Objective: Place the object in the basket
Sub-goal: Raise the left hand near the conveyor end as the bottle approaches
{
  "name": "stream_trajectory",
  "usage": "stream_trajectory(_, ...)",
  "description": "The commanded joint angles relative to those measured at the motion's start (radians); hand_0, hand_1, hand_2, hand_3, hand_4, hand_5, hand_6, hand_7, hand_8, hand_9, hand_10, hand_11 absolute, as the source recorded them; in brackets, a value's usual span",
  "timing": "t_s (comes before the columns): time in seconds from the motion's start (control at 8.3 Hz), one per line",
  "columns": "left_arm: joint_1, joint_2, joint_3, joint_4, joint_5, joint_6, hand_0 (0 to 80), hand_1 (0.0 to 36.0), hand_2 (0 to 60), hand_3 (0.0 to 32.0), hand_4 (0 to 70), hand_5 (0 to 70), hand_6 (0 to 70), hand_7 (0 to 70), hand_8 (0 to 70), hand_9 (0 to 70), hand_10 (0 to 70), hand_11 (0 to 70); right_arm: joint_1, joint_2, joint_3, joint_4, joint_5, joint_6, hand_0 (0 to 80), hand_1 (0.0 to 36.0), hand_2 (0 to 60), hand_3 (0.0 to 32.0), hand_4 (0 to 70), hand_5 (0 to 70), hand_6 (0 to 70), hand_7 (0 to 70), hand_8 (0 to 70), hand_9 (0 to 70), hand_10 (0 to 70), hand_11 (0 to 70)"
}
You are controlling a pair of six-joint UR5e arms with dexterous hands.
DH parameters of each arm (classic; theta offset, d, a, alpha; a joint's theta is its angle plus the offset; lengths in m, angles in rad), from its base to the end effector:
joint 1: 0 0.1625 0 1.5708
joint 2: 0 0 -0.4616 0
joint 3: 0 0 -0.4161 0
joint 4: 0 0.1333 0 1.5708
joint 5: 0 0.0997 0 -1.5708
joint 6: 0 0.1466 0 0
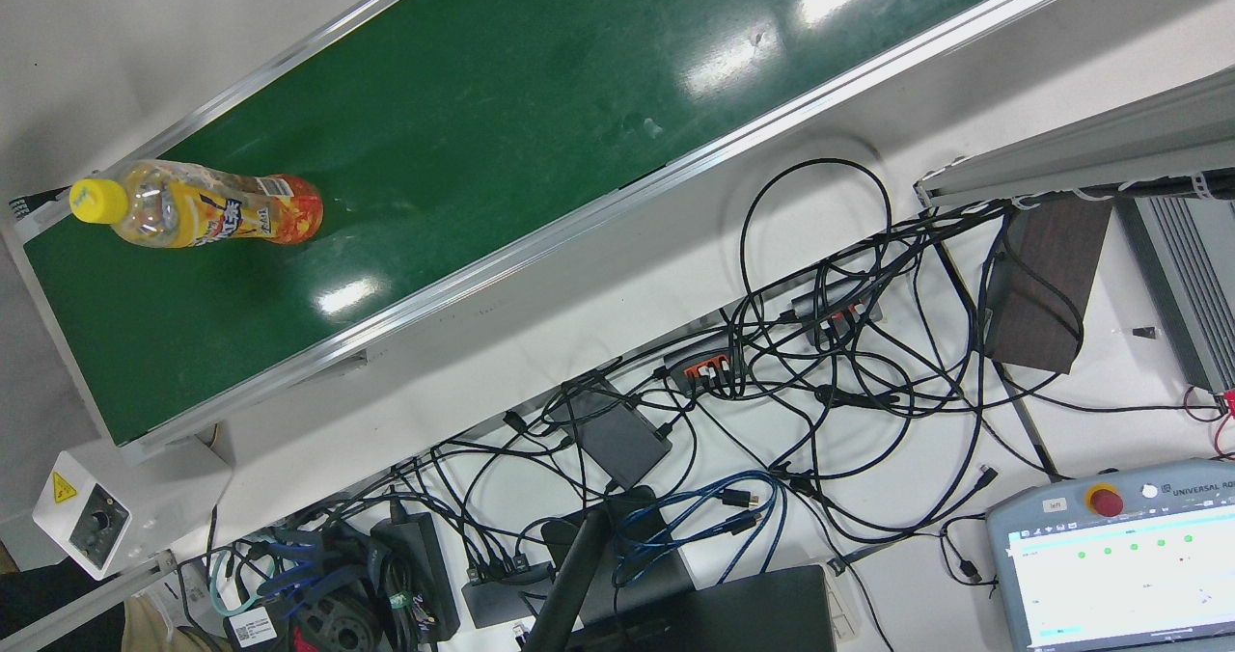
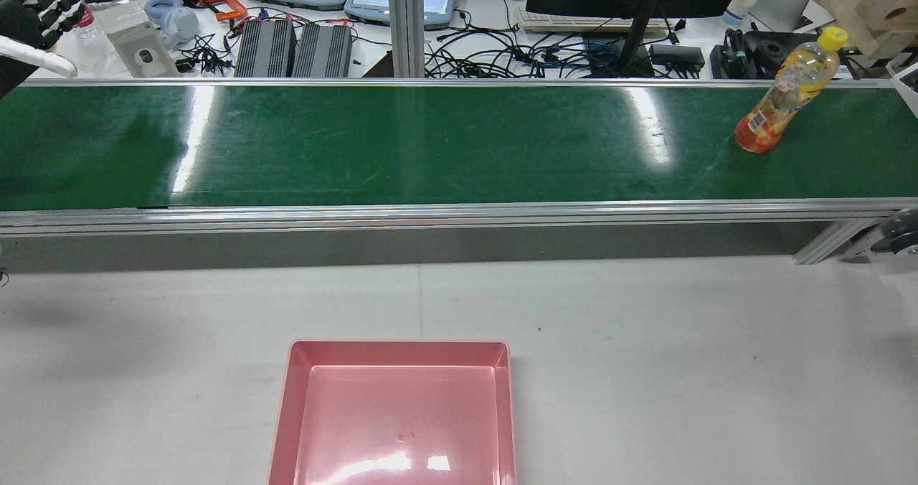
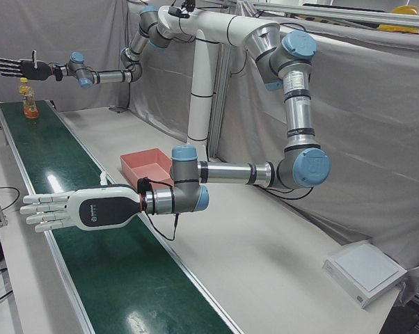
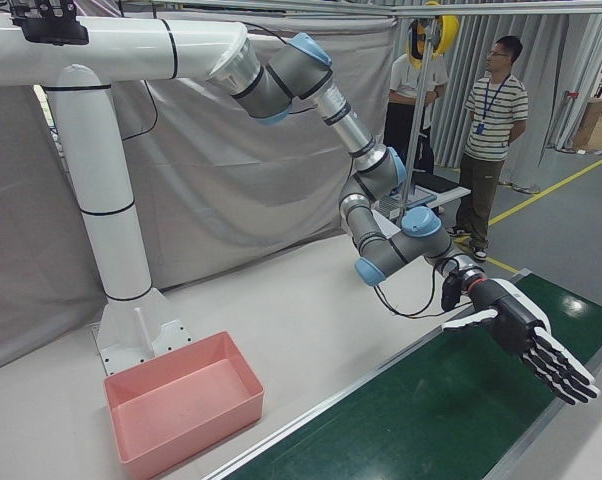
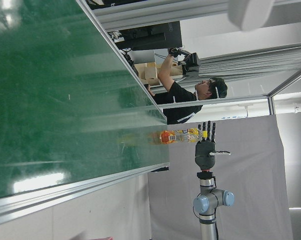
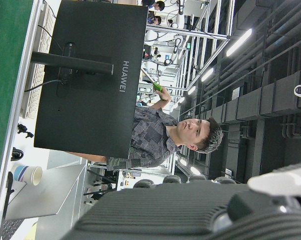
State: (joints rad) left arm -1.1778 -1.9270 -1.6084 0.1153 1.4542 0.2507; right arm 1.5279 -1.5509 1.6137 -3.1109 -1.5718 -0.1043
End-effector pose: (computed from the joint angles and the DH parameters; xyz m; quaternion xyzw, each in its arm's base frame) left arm 0.1340 -0.7159 0.4913 -0.0217 0.7975 -0.5849 0.1460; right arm 0.1082 -0.5849 0.6835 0.0224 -0.7390 0.6714 0.0499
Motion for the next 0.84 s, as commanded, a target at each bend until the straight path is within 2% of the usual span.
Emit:
stream_trajectory(0.0,0.0,0.002,-0.002,0.001,0.0,-0.005,68.6,13.2,0.0,0.0,0.0,5.1,0.0,0.0,0.0,0.0,0.0,0.0,0.0,0.0,0.0,0.0,-0.001,0.0,0.0,0.0,0.0,0.0,0.0,0.0,0.0,0.0,0.0,0.0,0.0,0.0)
stream_trajectory(0.72,-0.002,0.009,-0.005,-0.002,0.002,-0.021,67.0,13.0,0.0,0.0,0.0,4.8,0.0,0.0,0.0,0.0,0.0,0.0,0.0,0.0,0.0,0.0,-0.001,0.0,0.0,0.0,0.0,0.0,0.0,0.0,0.0,0.0,0.0,0.0,0.0,0.0)
